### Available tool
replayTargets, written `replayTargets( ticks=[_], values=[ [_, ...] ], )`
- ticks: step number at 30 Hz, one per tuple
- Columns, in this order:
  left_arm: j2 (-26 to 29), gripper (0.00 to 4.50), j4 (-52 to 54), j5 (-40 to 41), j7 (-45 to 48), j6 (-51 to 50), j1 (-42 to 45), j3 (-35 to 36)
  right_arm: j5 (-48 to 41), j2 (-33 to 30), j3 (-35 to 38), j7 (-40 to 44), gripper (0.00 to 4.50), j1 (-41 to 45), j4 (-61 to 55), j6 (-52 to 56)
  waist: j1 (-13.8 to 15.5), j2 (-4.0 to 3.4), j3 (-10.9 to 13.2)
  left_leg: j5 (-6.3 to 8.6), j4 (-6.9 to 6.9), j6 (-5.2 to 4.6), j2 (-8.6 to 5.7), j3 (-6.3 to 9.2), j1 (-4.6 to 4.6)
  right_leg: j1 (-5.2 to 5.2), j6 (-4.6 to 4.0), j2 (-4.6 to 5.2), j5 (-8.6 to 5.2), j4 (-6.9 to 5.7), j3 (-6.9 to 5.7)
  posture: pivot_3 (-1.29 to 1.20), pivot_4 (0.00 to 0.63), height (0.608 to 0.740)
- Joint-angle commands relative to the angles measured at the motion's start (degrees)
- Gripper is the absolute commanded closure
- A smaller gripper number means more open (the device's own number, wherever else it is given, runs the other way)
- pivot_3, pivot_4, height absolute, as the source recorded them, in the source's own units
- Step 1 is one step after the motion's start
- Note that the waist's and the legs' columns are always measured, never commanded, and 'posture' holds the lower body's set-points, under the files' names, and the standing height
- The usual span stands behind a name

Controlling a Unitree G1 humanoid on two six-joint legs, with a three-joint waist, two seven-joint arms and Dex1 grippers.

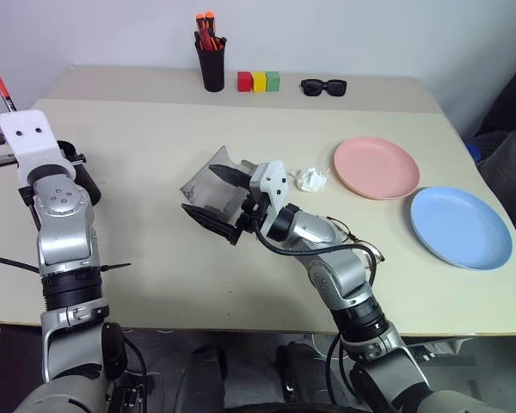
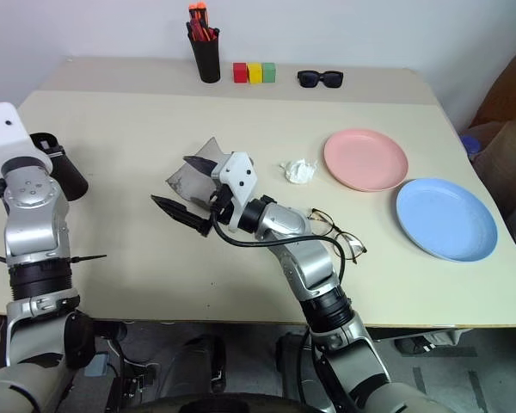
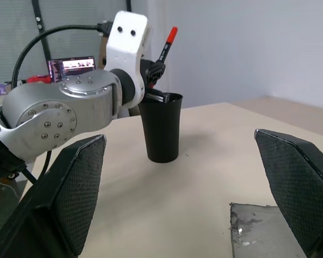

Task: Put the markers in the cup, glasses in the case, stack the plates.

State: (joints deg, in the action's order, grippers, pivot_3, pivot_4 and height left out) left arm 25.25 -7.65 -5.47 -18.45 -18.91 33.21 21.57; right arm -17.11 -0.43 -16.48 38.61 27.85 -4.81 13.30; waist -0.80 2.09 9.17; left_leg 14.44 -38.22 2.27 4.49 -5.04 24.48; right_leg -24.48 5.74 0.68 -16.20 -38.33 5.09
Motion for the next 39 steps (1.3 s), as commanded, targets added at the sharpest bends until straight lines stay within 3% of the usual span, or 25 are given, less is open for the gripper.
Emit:
replayTargets(
  ticks=[1, 8, 15, 21, 26, 30, 35, 39],
  values=[
    [0.3, 4.48, 0.1, 0.2, 0.1, 2.4, 0.2, 0.5, -0.6, 0.6, 0.5, -0.1, 0.00, 1.2, -1.2, -0.6, 0.0, 0.00, 0.0, 0.00, 0.00, 0.00, 0.00, 0.00, 0.00, 0.00, 0.00, 0.00, 0.00, 0.00, 0.00, 0.00, 0.150, 0.722],
    [-0.3, 4.48, -0.3, 0.2, 0.2, 3.1, 0.2, 0.4, -0.7, 0.5, 0.6, -0.1, 0.00, 1.3, -1.2, -0.5, 0.0, 0.00, 0.0, 0.00, 0.00, 0.00, 0.00, 0.00, 0.00, 0.00, 0.00, 0.00, 0.00, 0.00, 0.00, 0.00, 0.150, 0.722],
    [-0.6, 1.25, 0.1, -0.3, -0.7, 3.1, 0.0, 0.7, -0.8, 0.5, 0.6, -0.1, 0.00, 1.5, -1.0, -0.4, 0.0, 0.00, 0.0, 0.00, 0.00, 0.00, 0.00, 0.00, 0.00, 0.00, 0.00, 0.00, 0.00, 0.00, 0.00, 0.00, 0.150, 0.722],
    [-0.5, 1.25, 1.3, 0.5, -0.1, 4.0, 1.1, 0.1, -0.4, 0.2, 0.9, -0.3, 0.00, 1.7, -0.9, -0.4, 0.0, 0.00, 0.0, 0.00, 0.00, 0.00, 0.00, 0.00, 0.00, 0.00, 0.00, 0.00, 0.00, 0.00, 0.00, 0.00, 0.150, 0.722],
    [-1.0, 1.25, 5.0, 6.4, 11.0, 3.6, 3.4, -3.7, 1.1, -3.2, 2.5, -1.7, 0.00, 2.2, -2.0, 1.1, 0.2, 0.01, 0.0, 0.00, -0.01, 0.00, 0.00, 0.01, 0.02, 0.01, 0.00, 0.02, 0.00, 0.02, -0.02, 0.00, 0.150, 0.722],
    [-1.7, 0.03, 12.6, 16.9, 29.3, -10.1, 3.5, -13.2, 5.1, -12.9, 7.0, -3.8, 0.00, 1.1, -4.6, 3.8, 0.5, 0.00, 0.0, 0.00, -0.01, 0.00, -0.04, 0.01, 0.02, 0.06, 0.00, 0.05, 0.00, 0.07, -0.03, 0.00, 0.150, 0.722],
    [-1.0, 0.03, 18.8, 21.2, 40.5, -25.3, 3.0, -26.0, 5.3, -24.3, 13.3, -3.1, 0.00, -3.6, -11.4, 7.0, -0.4, -0.11, 0.1, 0.01, 0.09, -0.02, -0.05, 0.03, 0.02, 0.01, -0.01, -0.01, -0.01, 0.13, 0.04, 0.00, 0.150, 0.722],
    [-2.3, 0.03, 17.2, 22.3, 42.2, -32.2, 4.0, -29.0, 3.0, -30.5, 17.0, -0.8, 0.00, -8.1, -17.4, 9.9, -1.5, -0.22, 0.1, 0.01, 0.18, -0.02, -0.04, 0.10, -0.07, 0.00, -0.02, -0.11, -0.02, 0.09, 0.11, 0.00, 0.150, 0.722]
  ],
)
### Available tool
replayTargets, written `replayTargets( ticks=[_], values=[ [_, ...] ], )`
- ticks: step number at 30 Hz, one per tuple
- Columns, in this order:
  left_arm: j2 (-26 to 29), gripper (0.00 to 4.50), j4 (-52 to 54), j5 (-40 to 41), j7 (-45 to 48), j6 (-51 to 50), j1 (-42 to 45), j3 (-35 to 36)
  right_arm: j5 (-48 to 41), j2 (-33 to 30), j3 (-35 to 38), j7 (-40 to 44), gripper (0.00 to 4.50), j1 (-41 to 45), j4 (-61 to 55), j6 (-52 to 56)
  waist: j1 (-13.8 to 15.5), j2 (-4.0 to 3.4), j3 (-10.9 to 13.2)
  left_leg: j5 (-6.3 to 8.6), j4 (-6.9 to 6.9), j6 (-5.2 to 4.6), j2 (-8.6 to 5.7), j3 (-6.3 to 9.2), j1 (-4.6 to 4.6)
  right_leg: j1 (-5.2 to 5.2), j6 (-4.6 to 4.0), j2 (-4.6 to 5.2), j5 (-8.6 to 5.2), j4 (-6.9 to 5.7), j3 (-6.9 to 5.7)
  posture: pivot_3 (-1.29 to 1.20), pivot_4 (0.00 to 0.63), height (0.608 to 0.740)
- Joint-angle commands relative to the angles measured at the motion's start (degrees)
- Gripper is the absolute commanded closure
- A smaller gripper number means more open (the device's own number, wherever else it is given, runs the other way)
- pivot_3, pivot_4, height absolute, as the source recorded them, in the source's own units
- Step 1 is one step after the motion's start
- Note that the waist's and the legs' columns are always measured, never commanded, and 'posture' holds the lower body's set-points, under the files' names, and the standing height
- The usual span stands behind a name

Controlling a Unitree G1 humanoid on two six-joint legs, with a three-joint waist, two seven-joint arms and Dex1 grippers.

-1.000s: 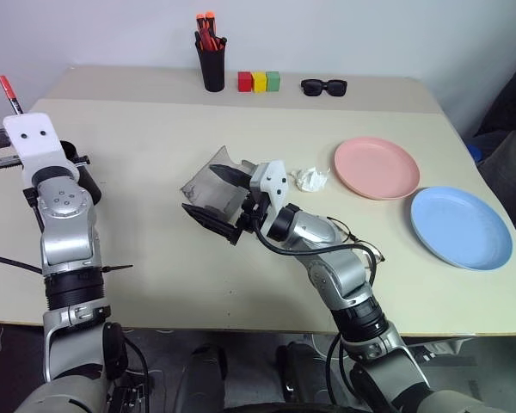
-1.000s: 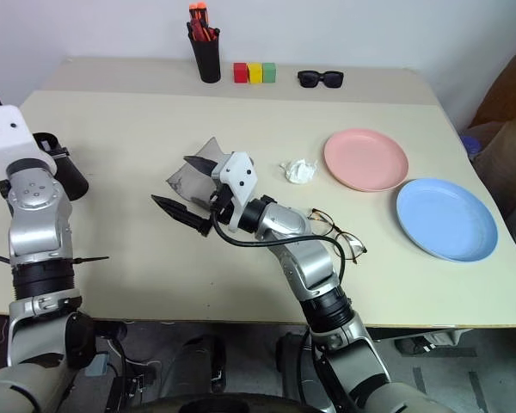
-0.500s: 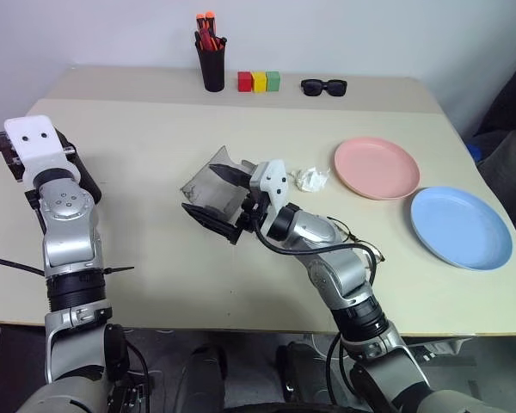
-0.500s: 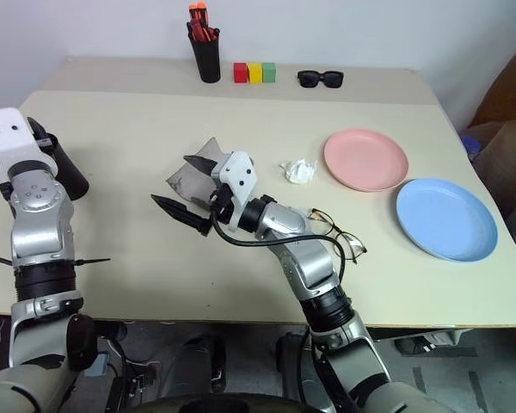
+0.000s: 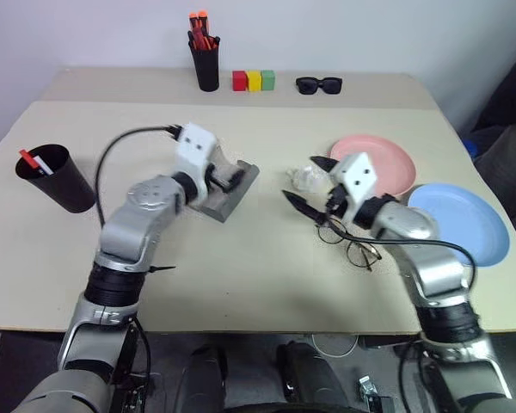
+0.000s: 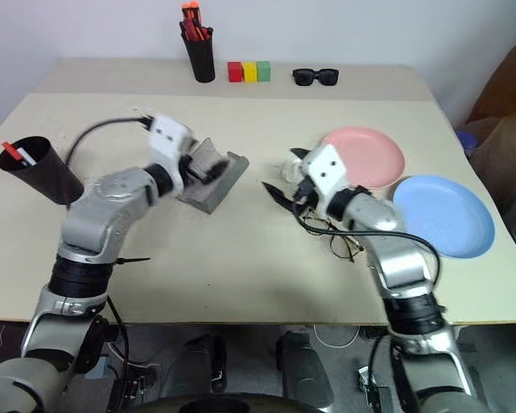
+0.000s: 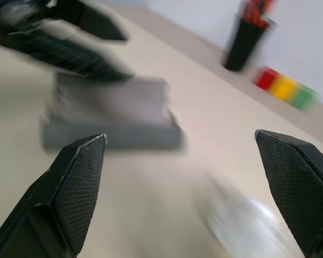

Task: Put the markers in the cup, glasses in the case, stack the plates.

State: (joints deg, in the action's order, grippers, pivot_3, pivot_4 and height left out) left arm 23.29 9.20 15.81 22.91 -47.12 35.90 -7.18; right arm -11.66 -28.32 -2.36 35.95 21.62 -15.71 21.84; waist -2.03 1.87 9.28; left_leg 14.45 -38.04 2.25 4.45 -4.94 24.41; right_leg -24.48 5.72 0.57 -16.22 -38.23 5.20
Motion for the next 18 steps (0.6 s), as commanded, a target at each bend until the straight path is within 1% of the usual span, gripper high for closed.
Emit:
replayTargets(
  ticks=[1, 3, 5, 9, 11, 12, 14, 15, 16, 17, 18],
  values=[
    [-1.1, 0.03, -1.4, 1.0, 0.6, -6.5, 2.0, -0.6, -3.2, -4.5, 4.2, 3.0, 0.00, -4.0, -8.8, 2.2, -0.2, -0.02, 0.0, 0.00, -0.01, 0.00, 0.00, 0.02, 0.00, 0.00, 0.00, 0.00, 0.00, -0.01, 0.00, 0.00, 0.150, 0.722],
    [-2.2, 0.03, -4.8, 0.9, 0.3, -11.1, 3.2, -1.4, -4.5, -7.8, 6.7, 4.5, 0.00, -8.8, -13.0, 3.7, -0.2, -0.02, 0.0, 0.00, -0.04, -0.01, -0.03, 0.05, 0.01, 0.03, 0.01, 0.01, -0.01, 0.00, 0.00, 0.00, 0.150, 0.722],
    [-3.3, 0.03, -7.4, 0.9, 0.2, -12.5, 4.0, -1.0, -5.2, -9.7, 8.2, 4.9, 0.00, -13.1, -16.1, 4.9, 0.0, -0.01, 0.0, 0.00, -0.07, -0.01, -0.07, 0.07, 0.02, 0.06, 0.02, 0.04, -0.01, 0.02, 0.00, 0.00, 0.150, 0.722],
    [-4.9, 0.03, -10.7, 1.3, 1.4, -12.6, 4.5, -0.7, -4.7, -10.4, 9.3, 3.3, 0.00, -17.6, -19.1, 6.1, -0.1, -0.01, 0.0, 0.00, -0.12, -0.01, -0.10, 0.08, 0.02, 0.08, 0.02, 0.07, -0.01, 0.04, 0.01, 0.00, 0.150, 0.722],
    [-5.7, 0.53, -12.1, 1.4, 1.7, -12.2, 4.7, -0.3, -4.6, -10.1, 9.4, 2.3, 0.00, -18.8, -20.0, 6.4, -0.1, -0.01, 0.0, 0.00, -0.12, -0.01, -0.10, 0.09, 0.01, 0.08, 0.02, 0.06, -0.01, 0.03, 0.00, 0.00, 0.150, 0.722],
    [-6.0, 0.87, -12.4, 1.5, 1.9, -11.8, 4.7, -0.1, -4.6, -10.0, 9.5, 2.0, 0.00, -19.1, -20.4, 6.6, -0.1, -0.01, 0.0, 0.00, -0.12, -0.01, -0.10, 0.10, 0.01, 0.08, 0.02, 0.06, -0.01, 0.03, 0.00, 0.00, 0.150, 0.722],
    [-6.6, 1.90, -12.7, 1.9, 2.5, -11.1, 4.8, 0.4, -4.6, -9.9, 9.5, 1.5, 0.00, -19.7, -20.8, 6.8, -0.1, -0.01, 0.0, 0.00, -0.12, -0.01, -0.10, 0.10, 0.01, 0.08, 0.02, 0.07, -0.01, 0.04, 0.00, 0.00, 0.150, 0.722],
    [-6.7, 2.34, -12.7, 1.9, 2.8, -10.8, 4.8, 0.5, -4.7, -9.9, 9.5, 1.2, 0.00, -20.0, -21.0, 6.9, 0.0, -0.01, 0.0, 0.00, -0.12, -0.01, -0.11, 0.10, 0.02, 0.08, 0.02, 0.07, -0.01, 0.04, 0.01, 0.00, 0.150, 0.722],
    [-6.7, 2.93, -12.7, 1.8, 3.2, -10.3, 4.9, 0.4, -4.7, -9.9, 9.5, 1.0, 0.00, -20.2, -21.2, 7.0, 0.1, -0.01, 0.0, 0.00, -0.12, -0.01, -0.11, 0.10, 0.02, 0.08, 0.02, 0.07, -0.01, 0.04, 0.01, 0.00, 0.150, 0.722],
    [-6.5, 3.36, -12.6, 1.6, 3.6, -9.7, 4.9, 0.2, -4.7, -9.9, 9.4, 0.8, 0.00, -20.5, -21.4, 7.1, 0.2, -0.01, 0.0, 0.00, -0.13, -0.01, -0.11, 0.10, 0.02, 0.08, 0.02, 0.07, -0.01, 0.04, 0.01, 0.00, 0.150, 0.722],
    [-6.1, 3.96, -12.5, 1.3, 4.5, -8.9, 4.9, -0.2, -4.7, -9.9, 9.3, 0.6, 0.00, -20.8, -21.6, 7.3, 0.4, -0.01, 0.0, 0.00, -0.12, -0.01, -0.11, 0.10, 0.02, 0.08, 0.02, 0.07, -0.01, 0.04, 0.00, 0.00, 0.150, 0.722]
  ],
)
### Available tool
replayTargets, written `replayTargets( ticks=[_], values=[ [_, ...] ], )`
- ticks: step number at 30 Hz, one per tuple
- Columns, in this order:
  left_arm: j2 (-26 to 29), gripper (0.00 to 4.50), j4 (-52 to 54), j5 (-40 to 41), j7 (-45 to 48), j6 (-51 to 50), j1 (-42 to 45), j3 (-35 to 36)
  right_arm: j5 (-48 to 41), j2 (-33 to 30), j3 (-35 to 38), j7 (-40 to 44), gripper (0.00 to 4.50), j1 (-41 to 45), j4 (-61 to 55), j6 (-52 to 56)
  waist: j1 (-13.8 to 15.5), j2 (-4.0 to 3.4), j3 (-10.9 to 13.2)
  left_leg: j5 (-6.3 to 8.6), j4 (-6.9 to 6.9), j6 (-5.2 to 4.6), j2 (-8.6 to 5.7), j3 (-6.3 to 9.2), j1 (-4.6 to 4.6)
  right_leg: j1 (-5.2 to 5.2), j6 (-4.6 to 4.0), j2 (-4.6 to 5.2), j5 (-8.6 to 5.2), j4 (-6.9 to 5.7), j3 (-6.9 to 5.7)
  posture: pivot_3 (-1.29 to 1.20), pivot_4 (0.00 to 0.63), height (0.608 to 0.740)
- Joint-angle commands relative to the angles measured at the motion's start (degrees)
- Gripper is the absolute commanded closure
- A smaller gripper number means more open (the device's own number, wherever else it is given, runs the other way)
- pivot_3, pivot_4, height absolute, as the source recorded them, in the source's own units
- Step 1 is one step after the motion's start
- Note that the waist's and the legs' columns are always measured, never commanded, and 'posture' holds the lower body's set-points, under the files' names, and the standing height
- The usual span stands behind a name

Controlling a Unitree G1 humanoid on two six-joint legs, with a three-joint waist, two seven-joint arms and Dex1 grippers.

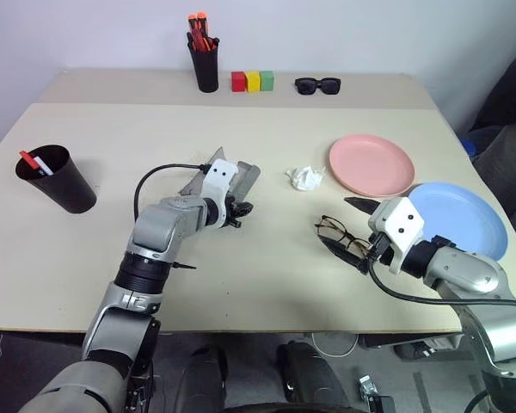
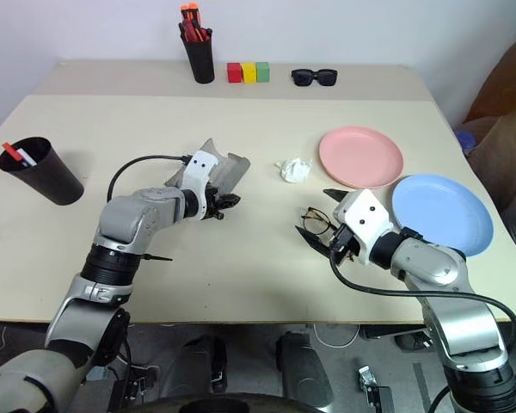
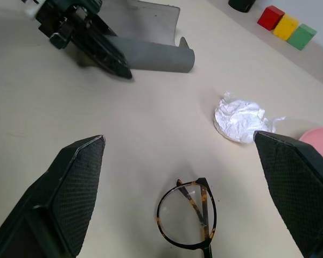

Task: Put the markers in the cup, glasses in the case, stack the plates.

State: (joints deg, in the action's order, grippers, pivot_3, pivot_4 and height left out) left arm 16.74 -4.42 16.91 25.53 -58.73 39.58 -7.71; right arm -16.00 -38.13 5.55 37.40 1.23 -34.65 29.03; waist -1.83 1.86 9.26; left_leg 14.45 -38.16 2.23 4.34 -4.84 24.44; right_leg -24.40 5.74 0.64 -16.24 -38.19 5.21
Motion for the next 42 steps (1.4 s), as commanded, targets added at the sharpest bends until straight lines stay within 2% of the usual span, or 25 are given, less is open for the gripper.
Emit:
replayTargets(
  ticks=[1, 7, 11, 14, 21, 24, 28, 36, 39, 42],
  values=[
    [1.1, 4.44, 1.3, 0.0, 3.0, 3.7, 1.1, -0.4, -0.4, -0.1, 1.1, -1.0, 0.00, -0.6, -2.8, 0.2, 0.3, 0.00, 0.0, 0.00, 0.00, 0.00, 0.00, 0.00, 0.00, 0.00, 0.00, 0.00, 0.00, 0.00, 0.00, 0.00, 0.150, 0.722],
    [11.3, 4.44, 3.1, -3.0, 17.9, 17.2, -0.4, -6.9, -0.9, 0.9, -1.6, -1.4, 0.00, -0.3, -3.9, 1.2, 0.8, -0.01, 0.0, 0.00, 0.01, 0.00, 0.00, -0.01, -0.01, -0.01, -0.02, -0.01, -0.01, 0.01, 0.02, 0.00, 0.150, 0.722],
    [22.6, 4.44, 5.7, -7.0, 34.0, 36.1, -4.5, -12.0, -1.0, 1.6, -3.8, -1.3, 0.00, 1.2, -3.5, 1.4, 0.8, -0.03, 0.0, 0.00, 0.03, 0.00, 0.01, -0.06, -0.01, -0.04, -0.18, 0.00, -0.09, 0.04, 0.03, 0.00, 0.150, 0.722],
    [26.9, 4.44, 5.5, -7.7, 41.7, 41.8, -5.3, -13.3, -0.9, 2.0, -5.2, -1.4, 0.00, 2.2, -2.9, 1.2, 1.2, -0.02, 0.0, 0.00, 0.03, 0.00, 0.03, -0.09, 0.01, -0.04, -0.22, 0.02, -0.11, 0.08, 0.04, 0.00, 0.150, 0.722],
    [28.0, 4.44, 2.0, -9.1, 48.8, 46.4, -4.1, -13.3, -0.5, 2.5, -6.6, -1.4, 0.00, 4.0, -1.5, 0.8, 1.2, -0.02, 0.0, 0.04, -0.08, -0.07, 0.03, -0.10, 0.05, 0.01, -0.24, 0.03, -0.12, 0.10, 0.03, 0.00, 0.150, 0.722],
    [27.6, 3.59, -0.1, -11.4, 48.3, 48.3, -3.8, -13.3, -0.5, 2.6, -6.9, -1.4, 0.00, 4.8, -1.0, 0.8, 1.0, -0.02, 0.0, 0.04, -0.08, -0.07, 0.03, -0.09, 0.03, 0.00, -0.21, 0.02, -0.11, 0.07, 0.03, 0.00, 0.150, 0.722],
    [26.1, 1.60, -0.9, -11.6, 45.8, 48.2, -3.6, -11.1, -0.3, 2.4, -6.7, -1.5, 0.00, 6.0, -0.1, 1.1, 1.1, -0.02, 0.0, 0.04, -0.08, -0.08, 0.04, -0.10, 0.04, -0.01, -0.19, 0.01, -0.10, 0.07, 0.03, 0.00, 0.150, 0.722],
    [25.7, 1.60, 7.3, -3.9, 41.0, 40.6, -7.9, -0.6, 4.5, -1.5, -7.8, -1.4, 0.00, 11.5, 5.8, 3.4, 0.9, -0.05, 0.0, 0.03, -0.08, -0.08, 0.06, -0.11, 0.03, -0.02, -0.08, 0.02, -0.04, 0.04, 0.03, 0.00, 0.150, 0.722],
    [26.2, 1.60, 13.7, -1.0, 39.0, 36.8, -11.7, 2.6, 5.9, -6.2, -7.4, 1.4, 0.00, 10.5, 6.7, 3.9, 1.0, -0.06, 0.0, 0.04, -0.08, -0.08, 0.06, -0.10, 0.03, -0.02, -0.06, 0.01, -0.03, 0.02, 0.02, 0.00, 0.150, 0.722],
    [26.5, 1.60, 21.1, 1.7, 38.4, 33.7, -16.6, 3.5, 3.1, -9.3, -4.2, 4.3, 0.00, 8.0, 5.8, 6.0, 1.2, -0.06, 0.0, 0.05, -0.06, -0.10, 0.07, -0.12, 0.04, -0.02, -0.04, 0.03, -0.04, 0.04, 0.03, 0.00, 0.150, 0.722]
  ],
)
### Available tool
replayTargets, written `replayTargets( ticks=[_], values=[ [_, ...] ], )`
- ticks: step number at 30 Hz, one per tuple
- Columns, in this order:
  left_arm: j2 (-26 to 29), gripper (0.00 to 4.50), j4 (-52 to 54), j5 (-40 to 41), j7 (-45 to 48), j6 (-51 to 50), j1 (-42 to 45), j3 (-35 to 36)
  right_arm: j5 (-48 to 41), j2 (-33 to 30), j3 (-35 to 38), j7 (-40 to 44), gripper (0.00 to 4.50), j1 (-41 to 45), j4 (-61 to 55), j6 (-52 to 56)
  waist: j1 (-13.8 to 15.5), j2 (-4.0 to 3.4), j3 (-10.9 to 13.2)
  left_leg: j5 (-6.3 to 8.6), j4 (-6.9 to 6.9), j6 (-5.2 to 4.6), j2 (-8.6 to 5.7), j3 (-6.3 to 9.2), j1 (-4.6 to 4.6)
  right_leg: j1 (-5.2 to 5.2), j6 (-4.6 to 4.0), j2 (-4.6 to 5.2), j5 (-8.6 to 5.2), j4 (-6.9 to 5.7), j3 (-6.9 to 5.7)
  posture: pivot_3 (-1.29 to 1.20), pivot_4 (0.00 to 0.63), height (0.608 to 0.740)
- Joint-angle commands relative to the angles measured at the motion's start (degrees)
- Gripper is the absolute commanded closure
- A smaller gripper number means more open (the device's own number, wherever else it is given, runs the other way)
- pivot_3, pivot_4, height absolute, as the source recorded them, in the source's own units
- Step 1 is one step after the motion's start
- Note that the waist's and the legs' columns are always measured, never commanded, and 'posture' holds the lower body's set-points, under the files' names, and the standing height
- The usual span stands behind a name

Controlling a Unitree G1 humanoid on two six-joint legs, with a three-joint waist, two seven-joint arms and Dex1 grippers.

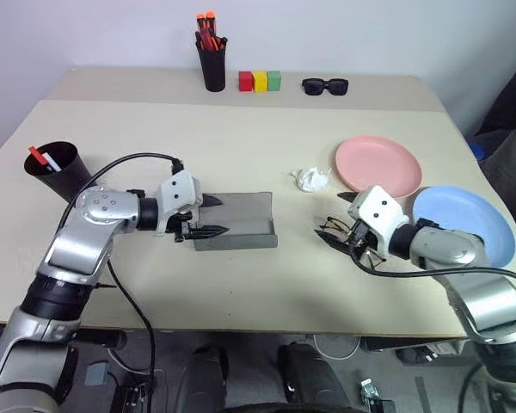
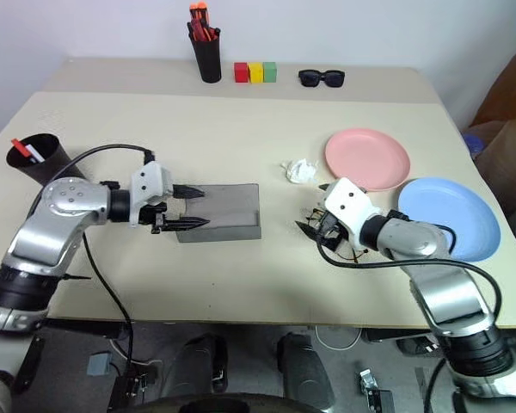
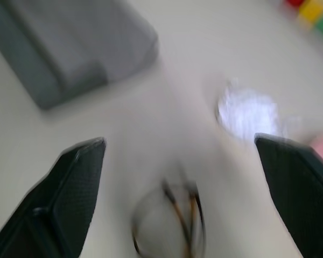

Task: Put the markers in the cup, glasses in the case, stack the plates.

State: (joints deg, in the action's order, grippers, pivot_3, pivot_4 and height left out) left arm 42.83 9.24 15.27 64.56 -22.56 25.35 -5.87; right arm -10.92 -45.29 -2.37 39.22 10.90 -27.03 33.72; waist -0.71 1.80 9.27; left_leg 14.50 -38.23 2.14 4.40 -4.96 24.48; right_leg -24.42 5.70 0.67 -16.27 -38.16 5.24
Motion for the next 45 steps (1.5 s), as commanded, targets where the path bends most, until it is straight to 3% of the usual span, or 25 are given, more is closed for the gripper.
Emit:
replayTargets(
  ticks=[1, 6, 12, 21, 25, 31, 41, 45],
  values=[
    [0.3, 1.60, 9.4, 4.0, -0.9, -3.4, -3.8, 1.5, -2.5, -3.2, 4.7, 3.4, 0.00, -2.9, -2.0, 1.6, 0.2, 0.00, 0.0, 0.00, 0.00, 0.00, 0.00, 0.00, 0.00, 0.02, 0.01, 0.01, -0.01, 0.00, 0.00, 0.00, 0.150, 0.722],
    [-0.1, 1.60, 14.9, 5.0, -2.7, -6.4, -8.2, -0.4, -1.5, -5.8, 6.9, 4.3, 0.00, -6.3, -0.9, 1.7, -0.1, 0.00, 0.0, 0.00, -0.04, -0.01, 0.00, 0.01, -0.07, 0.06, -0.05, 0.00, -0.04, 0.00, 0.02, 0.00, 0.150, 0.722],
    [0.0, 1.60, 16.2, 2.3, -5.0, -6.8, -9.9, -3.9, -0.7, -3.5, 5.5, 0.6, 0.00, -4.1, 2.0, 6.3, -0.2, -0.02, 0.0, 0.00, -0.03, -0.01, 0.00, 0.02, -0.11, 0.08, -0.05, -0.03, -0.04, -0.02, 0.05, 0.00, 0.150, 0.722],
    [-0.1, 1.60, 17.8, 3.1, -5.9, -6.3, -11.4, -3.7, -0.1, -1.9, 3.2, -0.8, 0.00, -1.3, 4.7, 9.6, -0.1, -0.02, 0.0, 0.00, -0.04, -0.01, 0.00, 0.00, -0.10, 0.08, -0.11, -0.02, -0.07, -0.01, 0.07, 0.00, 0.150, 0.722],
    [0.0, 1.53, 17.9, 3.2, -6.2, -6.4, -11.7, -3.7, -0.6, -1.2, 2.8, -0.8, 1.26, -0.8, 4.7, 11.5, -0.1, -0.02, 0.0, 0.00, -0.04, -0.01, -0.01, -0.01, -0.10, 0.08, -0.11, -0.02, -0.07, -0.01, 0.07, 0.00, 0.150, 0.722],
    [0.0, 1.53, 18.2, 3.2, -6.6, -6.4, -12.2, -3.7, -1.0, -1.0, 2.5, -0.6, 4.43, -0.9, 4.1, 13.5, -0.1, -0.01, 0.0, 0.00, -0.04, -0.01, -0.01, -0.01, -0.10, 0.08, -0.11, -0.02, -0.07, -0.01, 0.07, 0.00, 0.150, 0.722],
    [0.2, 1.53, 17.1, 3.3, -8.1, -6.2, -13.9, -1.6, 0.1, -2.4, 2.2, -0.2, 4.48, 1.2, 2.5, 12.8, -0.2, 0.00, 0.0, 0.00, -0.03, -0.01, 0.00, 0.00, -0.10, 0.08, -0.11, -0.03, -0.07, -0.01, 0.07, 0.00, 0.150, 0.722],
    [0.6, 1.53, 15.0, 3.6, -10.6, -5.8, -16.7, 3.9, -0.5, -2.9, 0.7, 1.9, 4.48, 5.8, -0.8, 10.8, -0.5, -0.06, 0.0, 0.00, -0.02, -0.01, 0.00, -0.01, -0.10, 0.04, -0.11, -0.03, -0.07, -0.02, 0.08, 0.00, 0.150, 0.722]
  ],
)
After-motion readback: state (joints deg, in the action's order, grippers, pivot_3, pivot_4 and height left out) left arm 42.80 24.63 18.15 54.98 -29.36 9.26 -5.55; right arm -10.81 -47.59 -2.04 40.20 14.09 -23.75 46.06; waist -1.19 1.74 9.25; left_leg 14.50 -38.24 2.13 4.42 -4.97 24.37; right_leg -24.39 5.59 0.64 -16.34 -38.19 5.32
